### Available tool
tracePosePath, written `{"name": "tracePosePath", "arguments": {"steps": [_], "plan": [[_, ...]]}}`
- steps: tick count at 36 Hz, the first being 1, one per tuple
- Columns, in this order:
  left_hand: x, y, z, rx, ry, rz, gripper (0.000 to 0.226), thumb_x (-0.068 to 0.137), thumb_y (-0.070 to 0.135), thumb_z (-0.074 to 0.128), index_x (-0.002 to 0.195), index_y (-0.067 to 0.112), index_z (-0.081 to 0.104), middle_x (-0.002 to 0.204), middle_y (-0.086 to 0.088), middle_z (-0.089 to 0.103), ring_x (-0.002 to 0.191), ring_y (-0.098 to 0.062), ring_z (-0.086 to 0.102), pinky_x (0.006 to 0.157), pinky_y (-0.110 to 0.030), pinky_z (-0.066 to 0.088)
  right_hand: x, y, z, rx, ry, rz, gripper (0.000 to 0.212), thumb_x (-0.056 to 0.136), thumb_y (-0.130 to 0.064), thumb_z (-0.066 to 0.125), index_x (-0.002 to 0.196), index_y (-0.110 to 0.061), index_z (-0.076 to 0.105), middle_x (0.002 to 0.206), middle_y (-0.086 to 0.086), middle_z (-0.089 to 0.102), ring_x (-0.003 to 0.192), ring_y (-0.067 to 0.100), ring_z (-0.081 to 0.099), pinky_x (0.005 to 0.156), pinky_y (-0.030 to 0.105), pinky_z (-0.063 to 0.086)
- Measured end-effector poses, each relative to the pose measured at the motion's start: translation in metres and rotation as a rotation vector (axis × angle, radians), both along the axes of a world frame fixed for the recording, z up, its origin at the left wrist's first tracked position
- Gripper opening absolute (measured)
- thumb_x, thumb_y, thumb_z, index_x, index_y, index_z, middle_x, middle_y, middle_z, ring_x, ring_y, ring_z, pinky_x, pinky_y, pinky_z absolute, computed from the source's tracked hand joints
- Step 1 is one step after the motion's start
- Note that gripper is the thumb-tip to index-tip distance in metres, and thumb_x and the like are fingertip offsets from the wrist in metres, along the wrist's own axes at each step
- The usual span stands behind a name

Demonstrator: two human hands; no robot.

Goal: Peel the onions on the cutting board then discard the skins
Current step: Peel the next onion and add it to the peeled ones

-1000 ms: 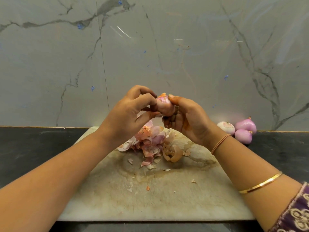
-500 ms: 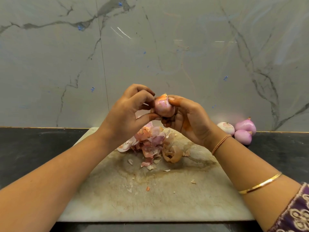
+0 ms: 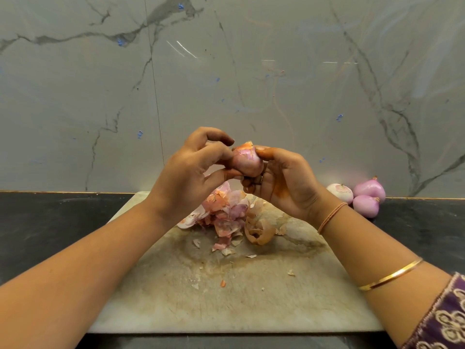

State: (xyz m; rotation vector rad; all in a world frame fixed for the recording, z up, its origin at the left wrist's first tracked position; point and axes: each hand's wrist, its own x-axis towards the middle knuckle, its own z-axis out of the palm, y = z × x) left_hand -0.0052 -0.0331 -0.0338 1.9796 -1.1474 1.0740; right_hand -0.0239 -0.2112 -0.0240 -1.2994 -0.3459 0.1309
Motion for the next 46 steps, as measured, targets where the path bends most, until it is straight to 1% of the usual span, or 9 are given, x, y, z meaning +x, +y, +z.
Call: {"name": "tracePosePath", "arguments": {"steps": [3,8,13,17,22,29,36,39,46], "plan": [[0.001,0.000,0.000,-0.007,-0.019,0.019,0.021,0.081,0.019,0.067,0.093,0.003,0.065,0.114,-0.001,0.045,0.098,-0.010,0.055,0.085,-0.023,0.053,-0.001,0.001,0.001,0.005,0.001,-0.002,0.029,0.099,-0.023,0.038,0.106,-0.004,0.059,0.085,0.014,0.060,0.063,0.016,0.055,0.062,0.025,0.048],[0.003,0.001,-0.001,0.025,0.044,-0.032,0.036,0.084,0.026,0.063,0.118,0.022,0.053,0.123,0.000,0.044,0.100,-0.015,0.061,0.084,-0.034,0.057,0.001,0.002,-0.001,-0.016,0.001,-0.026,0.030,0.100,-0.024,0.038,0.104,-0.005,0.060,0.091,0.017,0.057,0.061,0.015,0.054,0.063,0.027,0.045],[0.002,0.001,-0.002,0.022,0.028,-0.013,0.023,0.086,0.027,0.061,0.108,0.019,0.057,0.126,-0.003,0.047,0.099,-0.018,0.063,0.080,-0.038,0.058,0.002,0.003,-0.002,-0.041,0.016,-0.035,0.032,0.101,-0.026,0.037,0.106,-0.004,0.059,0.084,0.014,0.059,0.060,0.015,0.054,0.063,0.027,0.044],[0.002,0.000,-0.003,0.023,-0.019,0.049,0.016,0.085,0.016,0.062,0.097,0.006,0.065,0.124,-0.010,0.051,0.101,-0.022,0.063,0.077,-0.041,0.058,0.002,0.004,-0.001,-0.031,0.019,-0.048,0.034,0.101,-0.029,0.037,0.104,-0.004,0.059,0.080,0.012,0.060,0.061,0.016,0.053,0.063,0.027,0.044],[0.002,0.000,0.000,0.021,0.079,-0.032,0.038,0.086,0.029,0.062,0.122,0.027,0.051,0.131,0.003,0.041,0.098,-0.015,0.064,0.081,-0.035,0.058,0.002,0.005,-0.002,-0.065,-0.011,-0.082,0.035,0.101,-0.028,0.037,0.112,-0.002,0.058,0.089,0.015,0.058,0.064,0.015,0.053,0.063,0.026,0.044],[0.003,0.001,-0.002,0.060,-0.018,0.056,0.019,0.090,0.027,0.053,0.099,0.012,0.062,0.128,-0.007,0.048,0.098,-0.022,0.062,0.071,-0.044,0.058,0.002,0.005,-0.002,-0.043,0.011,-0.063,0.035,0.102,-0.030,0.037,0.106,-0.004,0.060,0.079,0.011,0.062,0.063,0.016,0.052,0.064,0.028,0.043],[0.002,-0.003,-0.001,-0.037,0.125,0.091,0.035,0.082,0.037,0.069,0.100,0.008,0.059,0.114,0.005,0.047,0.088,-0.014,0.060,0.077,-0.026,0.056,0.004,0.004,-0.003,-0.059,-0.083,-0.153,0.014,0.099,-0.020,0.042,0.102,-0.013,0.054,0.095,0.015,0.056,0.067,0.019,0.053,0.062,0.028,0.045],[-0.004,-0.006,0.001,-0.130,0.282,0.082,0.046,0.076,0.046,0.062,0.108,0.013,0.059,0.105,0.005,0.056,0.091,-0.007,0.061,0.078,-0.016,0.052,0.007,0.002,-0.004,-0.140,-0.178,-0.195,0.007,0.097,-0.018,0.050,0.103,-0.018,0.052,0.107,0.016,0.057,0.080,0.024,0.057,0.068,0.030,0.050],[-0.004,-0.008,0.001,-0.278,0.449,0.091,0.012,0.086,0.031,0.066,0.095,0.026,0.061,0.087,0.014,0.064,0.081,0.001,0.063,0.066,-0.012,0.053,0.008,0.006,-0.008,-0.323,-0.369,-0.278,0.032,0.095,-0.014,0.058,0.125,-0.019,0.048,0.116,-0.002,0.054,0.102,0.020,0.061,0.083,0.030,0.057]]}}
